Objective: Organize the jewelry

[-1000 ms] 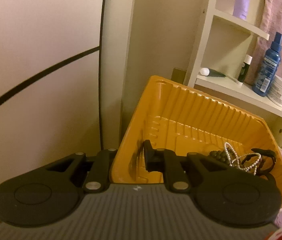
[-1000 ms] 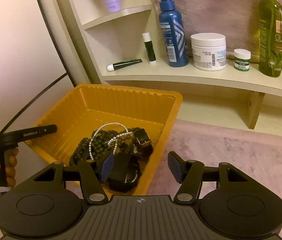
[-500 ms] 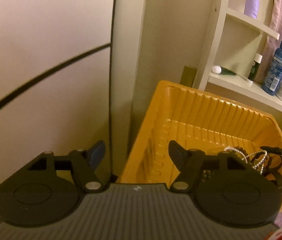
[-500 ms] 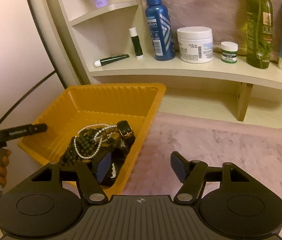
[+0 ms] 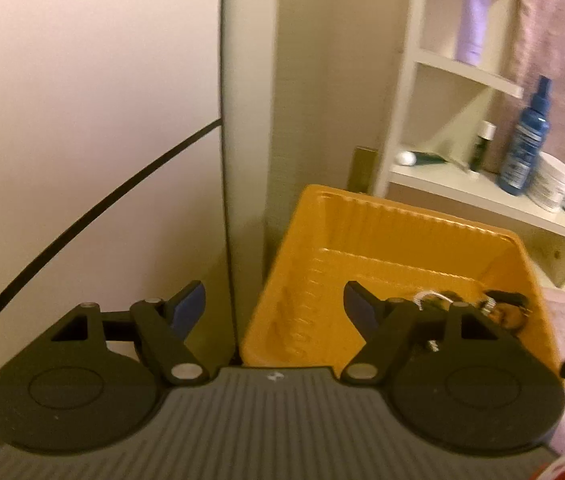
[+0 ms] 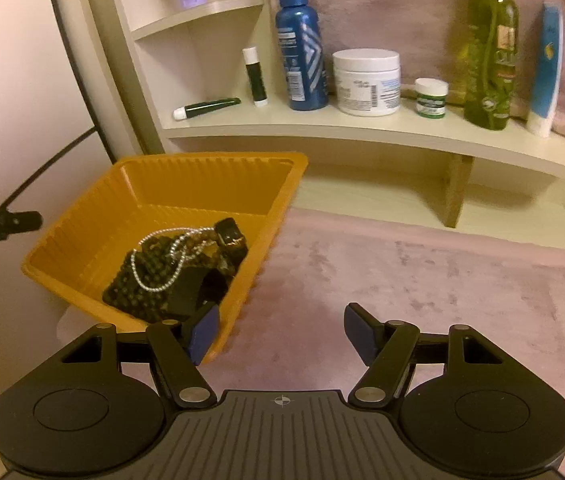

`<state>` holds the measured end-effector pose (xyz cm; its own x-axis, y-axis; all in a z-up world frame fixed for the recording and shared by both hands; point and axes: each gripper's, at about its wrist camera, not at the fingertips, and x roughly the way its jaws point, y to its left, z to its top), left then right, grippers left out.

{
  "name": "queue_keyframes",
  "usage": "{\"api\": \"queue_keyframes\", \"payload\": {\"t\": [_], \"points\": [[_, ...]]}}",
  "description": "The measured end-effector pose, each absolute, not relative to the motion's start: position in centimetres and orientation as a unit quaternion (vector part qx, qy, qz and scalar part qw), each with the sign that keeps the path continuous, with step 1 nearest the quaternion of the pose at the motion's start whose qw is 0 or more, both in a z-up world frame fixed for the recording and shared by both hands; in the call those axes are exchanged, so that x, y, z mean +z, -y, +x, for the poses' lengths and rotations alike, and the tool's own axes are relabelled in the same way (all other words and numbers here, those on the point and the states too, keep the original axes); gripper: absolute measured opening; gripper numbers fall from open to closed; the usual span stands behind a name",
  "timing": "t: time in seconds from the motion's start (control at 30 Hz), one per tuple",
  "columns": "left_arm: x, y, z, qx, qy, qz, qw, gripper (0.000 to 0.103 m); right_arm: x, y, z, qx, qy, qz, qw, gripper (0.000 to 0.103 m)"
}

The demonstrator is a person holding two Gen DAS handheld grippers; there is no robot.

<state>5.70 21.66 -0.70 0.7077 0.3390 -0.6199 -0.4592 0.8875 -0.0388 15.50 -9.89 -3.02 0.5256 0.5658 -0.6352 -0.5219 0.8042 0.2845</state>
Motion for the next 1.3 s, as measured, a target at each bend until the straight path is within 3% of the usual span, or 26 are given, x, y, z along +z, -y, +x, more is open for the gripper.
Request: {"api": "queue_keyframes", "payload": {"t": [0.4,0.63,0.83,1.3], "points": [[-0.2,-12.7,4.5,0.157,-0.351,-0.053,0.921,0.084,-2.1,15.3,13.3,0.305,-0.388,0.104,0.863,0.069],[-0.6,-7.1,3.5,0.119,-0.361,-0.025,0.924,0.089,-2.0,18.0,10.9,0.276,-0.384,0.076,0.878,0.069],[-0.6,-2.5,2.4,0.078,-0.352,0.024,0.932,0.089,-2.7,21.0,9.1,0.246,-0.399,0.083,0.879,0.069],[-1.0,2.8,3.3,0.007,-0.379,0.020,0.925,0.089,-3.5,25.6,7.4,0.203,-0.412,0.108,0.882,0.069]]}}
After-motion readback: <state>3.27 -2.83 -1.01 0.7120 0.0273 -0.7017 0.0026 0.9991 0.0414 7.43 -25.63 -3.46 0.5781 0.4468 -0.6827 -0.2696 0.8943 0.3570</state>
